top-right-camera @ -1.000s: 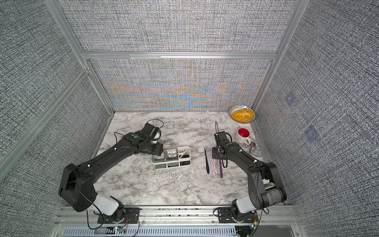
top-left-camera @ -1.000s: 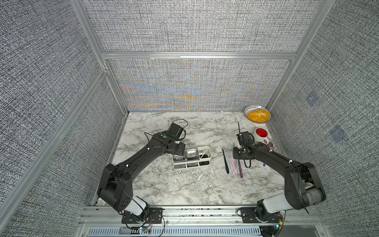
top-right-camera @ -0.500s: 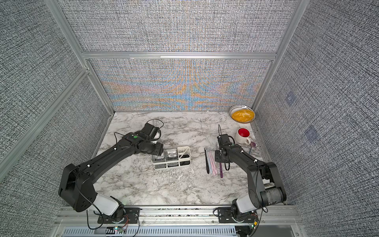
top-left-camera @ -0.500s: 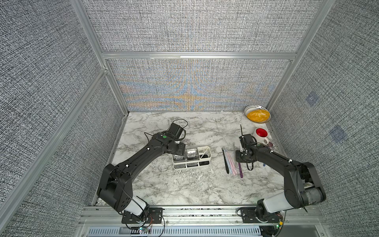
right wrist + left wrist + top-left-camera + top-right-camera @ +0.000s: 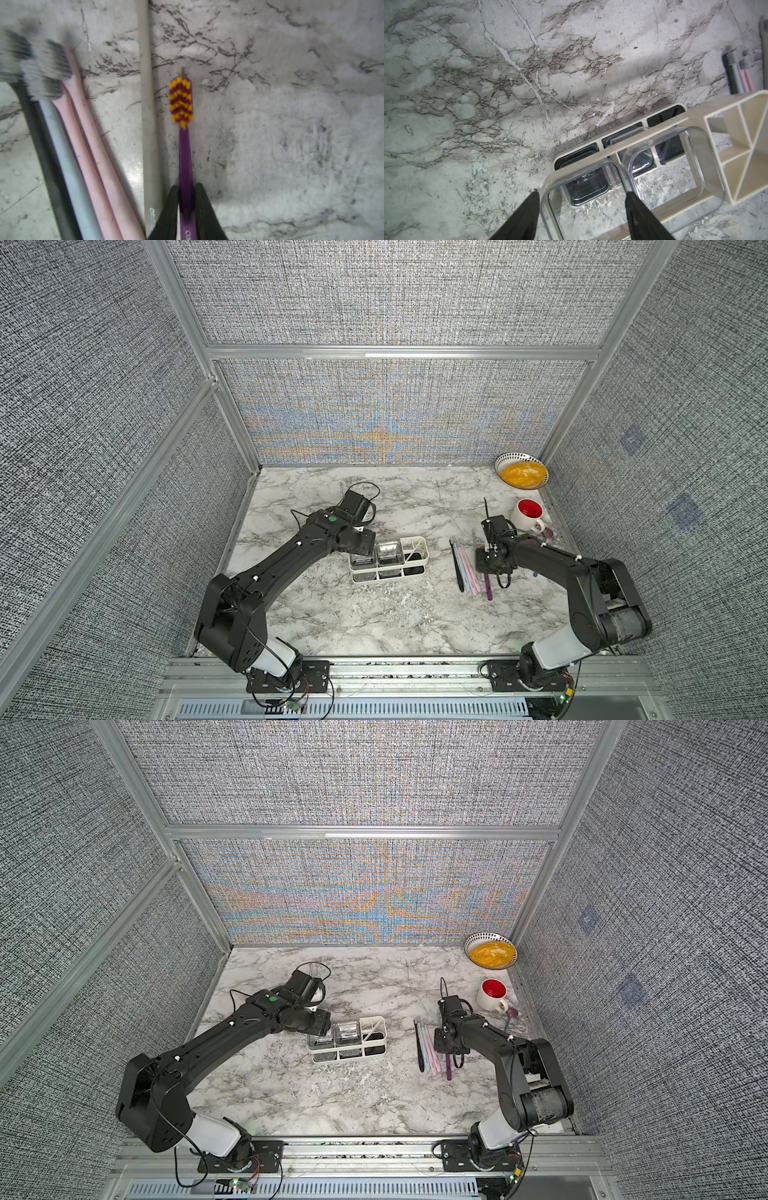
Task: Place the toothbrush into the toothbrush holder
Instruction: Pick up the toothbrush from the center of the board.
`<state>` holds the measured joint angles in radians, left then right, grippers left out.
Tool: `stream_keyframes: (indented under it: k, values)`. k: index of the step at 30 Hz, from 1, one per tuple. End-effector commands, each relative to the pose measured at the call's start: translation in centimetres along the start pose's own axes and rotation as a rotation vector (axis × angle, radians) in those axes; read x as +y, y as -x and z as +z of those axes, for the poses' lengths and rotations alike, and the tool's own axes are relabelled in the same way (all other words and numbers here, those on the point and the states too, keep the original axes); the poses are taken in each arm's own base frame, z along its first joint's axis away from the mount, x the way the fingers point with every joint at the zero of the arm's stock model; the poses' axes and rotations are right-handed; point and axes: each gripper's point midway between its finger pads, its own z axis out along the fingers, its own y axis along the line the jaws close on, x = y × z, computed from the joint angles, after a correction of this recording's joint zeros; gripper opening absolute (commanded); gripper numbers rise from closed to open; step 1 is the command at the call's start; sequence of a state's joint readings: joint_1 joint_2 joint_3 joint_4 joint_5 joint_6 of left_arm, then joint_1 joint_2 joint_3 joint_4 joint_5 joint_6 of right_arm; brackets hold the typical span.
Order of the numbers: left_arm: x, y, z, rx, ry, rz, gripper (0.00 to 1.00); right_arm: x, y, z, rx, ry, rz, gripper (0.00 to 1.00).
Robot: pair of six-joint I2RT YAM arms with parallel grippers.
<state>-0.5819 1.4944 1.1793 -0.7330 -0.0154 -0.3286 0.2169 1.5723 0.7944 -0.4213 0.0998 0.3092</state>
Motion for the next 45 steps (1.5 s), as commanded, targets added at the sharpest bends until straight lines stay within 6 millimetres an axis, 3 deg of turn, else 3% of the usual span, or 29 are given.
stream_keyframes:
  k: [1,4,7,10,11,15,23,30,37,45]
  values:
    - [-0.2,0.2,-0.2,-0.014,-0.014,0.008,0.68,-0.5,-2.2,0.7,0.090,-0.030,0.001,0.13]
    - [-0.2,0.1,-0.3,-0.016,-0.017,0.010,0.68,-0.4,-2.0,0.5,0.078,-0.037,0.001,0.07]
    - [-0.2,0.0,-0.3,-0.014,-0.015,0.009,0.68,-0.3,-0.6,-0.8,0.005,-0.025,0.013,0.05]
    - [-0.2,-0.2,-0.3,-0.011,-0.015,0.010,0.68,-0.3,0.9,-2.9,-0.082,-0.011,0.022,0.03]
    - [-0.2,-0.1,-0.3,-0.013,-0.015,0.009,0.68,0.0,2.7,-4.5,-0.144,0.002,0.026,0.03]
    - [-0.4,0.1,-0.6,-0.020,-0.029,0.009,0.68,1.5,5.2,-8.6,-0.286,0.095,0.007,0.02]
    - [-1.6,0.9,-1.8,-0.052,-0.092,0.006,0.68,7.7,8.4,-17.4,-0.596,0.366,-0.043,0.00]
    - [-1.8,0.9,-2.3,-0.059,-0.107,-0.005,0.68,15.1,9.9,-23.9,-0.855,0.545,-0.153,0.01]
    - [-1.6,0.7,-2.9,-0.066,-0.103,-0.012,0.68,19.9,11.0,-26.2,-1.022,0.630,-0.229,0.01]
    - [-1.4,0.6,-3.3,-0.071,-0.099,-0.015,0.68,22.9,10.6,-26.8,-1.152,0.696,-0.252,0.01]
